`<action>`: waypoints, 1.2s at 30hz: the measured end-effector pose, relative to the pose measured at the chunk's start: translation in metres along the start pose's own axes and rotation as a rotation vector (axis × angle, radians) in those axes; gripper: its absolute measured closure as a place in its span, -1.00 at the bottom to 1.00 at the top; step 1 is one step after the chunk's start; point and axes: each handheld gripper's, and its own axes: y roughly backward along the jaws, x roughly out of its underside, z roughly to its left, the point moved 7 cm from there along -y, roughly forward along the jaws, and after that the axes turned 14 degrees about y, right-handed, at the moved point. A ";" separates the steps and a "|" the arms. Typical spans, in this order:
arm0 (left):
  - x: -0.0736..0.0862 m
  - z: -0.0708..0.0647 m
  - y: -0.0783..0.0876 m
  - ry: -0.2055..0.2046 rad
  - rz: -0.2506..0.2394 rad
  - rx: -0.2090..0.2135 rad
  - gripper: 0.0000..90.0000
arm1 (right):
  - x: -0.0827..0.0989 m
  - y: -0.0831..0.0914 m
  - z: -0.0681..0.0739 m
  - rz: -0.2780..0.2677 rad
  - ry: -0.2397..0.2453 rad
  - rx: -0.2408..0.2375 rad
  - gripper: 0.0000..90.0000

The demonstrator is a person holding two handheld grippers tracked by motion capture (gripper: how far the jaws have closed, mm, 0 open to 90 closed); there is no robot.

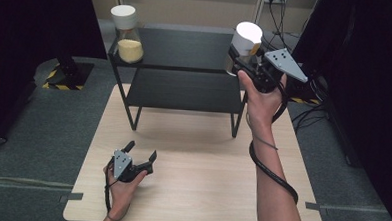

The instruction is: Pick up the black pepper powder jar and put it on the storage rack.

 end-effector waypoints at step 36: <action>0.000 -0.001 0.000 -0.010 0.001 0.003 -0.83 | 0.001 -0.043 -0.002 0.092 0.029 0.018 -0.32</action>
